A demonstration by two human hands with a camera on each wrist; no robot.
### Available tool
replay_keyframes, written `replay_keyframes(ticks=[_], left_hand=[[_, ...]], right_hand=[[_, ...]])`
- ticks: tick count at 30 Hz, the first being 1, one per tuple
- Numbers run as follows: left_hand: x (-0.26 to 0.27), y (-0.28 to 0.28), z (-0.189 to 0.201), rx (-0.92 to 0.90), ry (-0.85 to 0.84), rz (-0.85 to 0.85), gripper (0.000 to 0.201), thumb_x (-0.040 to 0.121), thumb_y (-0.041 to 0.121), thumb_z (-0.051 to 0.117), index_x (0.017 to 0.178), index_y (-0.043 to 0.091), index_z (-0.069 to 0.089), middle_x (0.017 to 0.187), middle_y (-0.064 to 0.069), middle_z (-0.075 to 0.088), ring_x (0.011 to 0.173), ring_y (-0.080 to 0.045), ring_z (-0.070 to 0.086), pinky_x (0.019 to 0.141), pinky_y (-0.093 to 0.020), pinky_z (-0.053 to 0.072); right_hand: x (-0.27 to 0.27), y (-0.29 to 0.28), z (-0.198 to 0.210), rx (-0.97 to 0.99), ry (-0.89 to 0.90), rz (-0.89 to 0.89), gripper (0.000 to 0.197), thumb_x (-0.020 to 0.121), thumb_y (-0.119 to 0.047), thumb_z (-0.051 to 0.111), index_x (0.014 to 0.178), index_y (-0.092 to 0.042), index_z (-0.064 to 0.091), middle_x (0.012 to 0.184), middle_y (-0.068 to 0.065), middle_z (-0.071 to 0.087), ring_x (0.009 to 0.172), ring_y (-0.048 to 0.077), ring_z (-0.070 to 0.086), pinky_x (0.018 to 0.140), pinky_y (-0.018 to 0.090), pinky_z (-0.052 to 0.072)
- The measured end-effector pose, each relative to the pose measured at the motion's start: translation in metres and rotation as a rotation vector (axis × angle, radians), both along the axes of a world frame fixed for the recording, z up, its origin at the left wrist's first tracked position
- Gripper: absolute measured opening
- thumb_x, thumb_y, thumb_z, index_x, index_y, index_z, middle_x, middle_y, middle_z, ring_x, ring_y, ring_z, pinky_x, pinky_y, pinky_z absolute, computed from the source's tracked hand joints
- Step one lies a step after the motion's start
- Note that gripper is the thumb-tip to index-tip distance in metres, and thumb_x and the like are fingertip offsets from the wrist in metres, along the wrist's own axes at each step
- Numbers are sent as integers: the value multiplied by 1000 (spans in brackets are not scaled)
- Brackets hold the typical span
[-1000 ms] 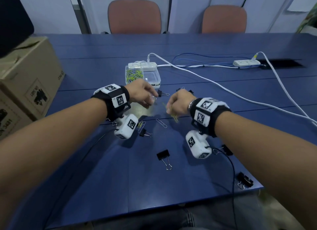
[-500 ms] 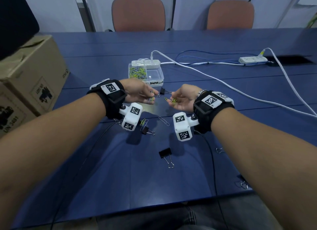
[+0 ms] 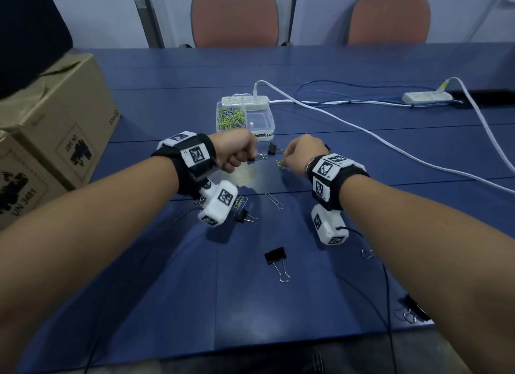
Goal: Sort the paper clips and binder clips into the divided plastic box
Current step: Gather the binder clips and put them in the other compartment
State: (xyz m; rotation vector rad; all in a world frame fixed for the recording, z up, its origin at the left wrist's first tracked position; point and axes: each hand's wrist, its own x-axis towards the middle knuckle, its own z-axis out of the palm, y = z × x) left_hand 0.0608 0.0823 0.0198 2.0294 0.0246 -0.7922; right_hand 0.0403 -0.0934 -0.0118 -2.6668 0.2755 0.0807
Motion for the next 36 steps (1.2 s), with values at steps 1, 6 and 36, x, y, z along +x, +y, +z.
replay_keyframes(ticks=[1,6,36], left_hand=[[-2,0,-1,123,-95,-36,13,80,13,49,68,16,48,50,3,30,43,-15,19,45,-19,15],[-16,5,-3,603,-354,-327,26,76,36,80,64,14,72,48,10,56,53,-10,48,46,-21,35],[-17,12,-18,614,-270,-377,31,69,28,79,86,3,77,74,-5,72,63,-24,58,62,-31,50]], right_hand=[[2,0,-2,-50,3,27,15,82,-21,68,92,-14,76,94,9,73,87,29,68,75,30,57],[10,10,-7,-185,31,88,37,73,-38,77,102,-16,72,104,10,71,94,30,66,79,35,57],[-13,7,23,1258,243,-163,17,71,-17,29,55,-23,26,44,-5,19,41,11,7,47,14,8]])
